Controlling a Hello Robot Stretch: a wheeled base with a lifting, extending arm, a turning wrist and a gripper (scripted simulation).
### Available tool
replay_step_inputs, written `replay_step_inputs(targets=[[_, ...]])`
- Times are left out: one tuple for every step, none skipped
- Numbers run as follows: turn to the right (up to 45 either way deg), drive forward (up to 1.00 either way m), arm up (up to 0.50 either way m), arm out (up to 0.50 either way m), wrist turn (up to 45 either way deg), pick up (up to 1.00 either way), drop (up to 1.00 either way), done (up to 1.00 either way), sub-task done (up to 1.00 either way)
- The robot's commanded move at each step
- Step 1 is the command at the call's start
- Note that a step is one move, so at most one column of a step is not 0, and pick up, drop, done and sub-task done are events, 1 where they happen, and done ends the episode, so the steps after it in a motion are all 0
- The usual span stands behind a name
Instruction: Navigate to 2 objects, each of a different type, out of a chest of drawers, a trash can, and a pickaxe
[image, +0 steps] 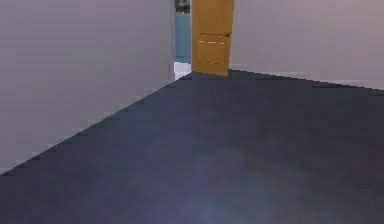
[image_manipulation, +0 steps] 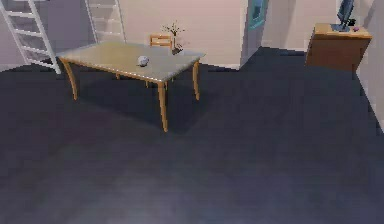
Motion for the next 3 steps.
replay_step_inputs(targets=[[0.0, 1.00, 0.00, 0.00, 0.0, 0.00, 0.00, 0.00, 0.00], [0.0, 1.00, 0.00, 0.00, 0.0, 0.00, 0.00, 0.00, 0.00], [3.0, 0.00, 0.00, 0.00, 0.0, 0.00, 0.00, 0.00, 0.00]])
